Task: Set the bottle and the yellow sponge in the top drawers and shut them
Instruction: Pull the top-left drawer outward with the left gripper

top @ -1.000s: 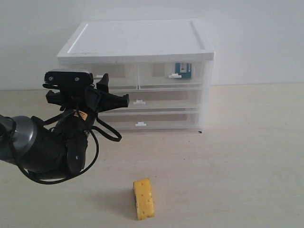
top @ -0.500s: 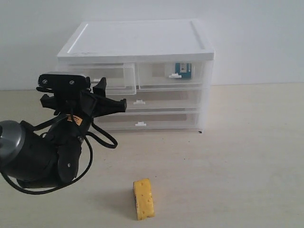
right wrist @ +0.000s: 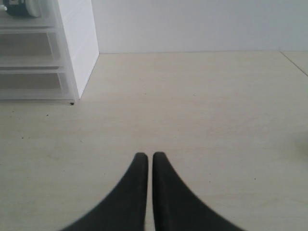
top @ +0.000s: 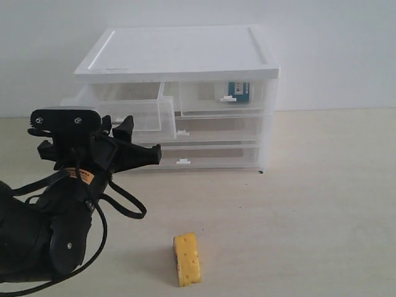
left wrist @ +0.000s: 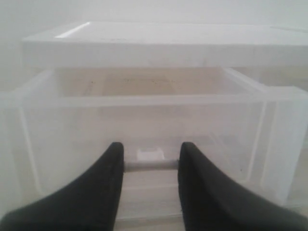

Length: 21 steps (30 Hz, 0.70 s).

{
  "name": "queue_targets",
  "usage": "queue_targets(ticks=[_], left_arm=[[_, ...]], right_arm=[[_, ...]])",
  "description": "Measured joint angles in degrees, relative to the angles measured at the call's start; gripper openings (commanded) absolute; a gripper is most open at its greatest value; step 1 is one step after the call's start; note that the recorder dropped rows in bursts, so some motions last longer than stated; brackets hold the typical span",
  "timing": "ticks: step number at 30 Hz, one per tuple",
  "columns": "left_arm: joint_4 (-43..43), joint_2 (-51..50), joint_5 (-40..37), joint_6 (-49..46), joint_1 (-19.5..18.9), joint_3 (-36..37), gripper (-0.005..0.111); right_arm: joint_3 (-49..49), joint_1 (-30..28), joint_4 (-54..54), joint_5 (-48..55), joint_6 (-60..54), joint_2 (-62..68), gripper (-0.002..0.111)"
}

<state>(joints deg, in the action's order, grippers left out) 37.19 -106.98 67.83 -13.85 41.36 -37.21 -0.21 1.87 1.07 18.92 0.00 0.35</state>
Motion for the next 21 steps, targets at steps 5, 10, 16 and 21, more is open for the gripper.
queue_targets(ticks=[5, 10, 16, 21], left_arm=[[4.0, 1.5, 1.2, -0.7, 3.8, 2.4, 0.004], [6.9, 3.2, 1.2, -2.9, 6.0, 3.8, 0.004], [7.7, 4.7, 1.2, -3.4, 6.7, 5.8, 0.004], [7.3, 4.7, 1.2, -3.4, 6.7, 5.9, 0.021]], right_arm=[[0.0, 0.0, 0.0, 0.0, 0.0, 0.0, 0.001], [0.0, 0.0, 0.0, 0.0, 0.0, 0.0, 0.001], [0.0, 0.0, 0.0, 0.0, 0.0, 0.0, 0.001], [0.0, 0.0, 0.0, 0.0, 0.0, 0.0, 0.001]])
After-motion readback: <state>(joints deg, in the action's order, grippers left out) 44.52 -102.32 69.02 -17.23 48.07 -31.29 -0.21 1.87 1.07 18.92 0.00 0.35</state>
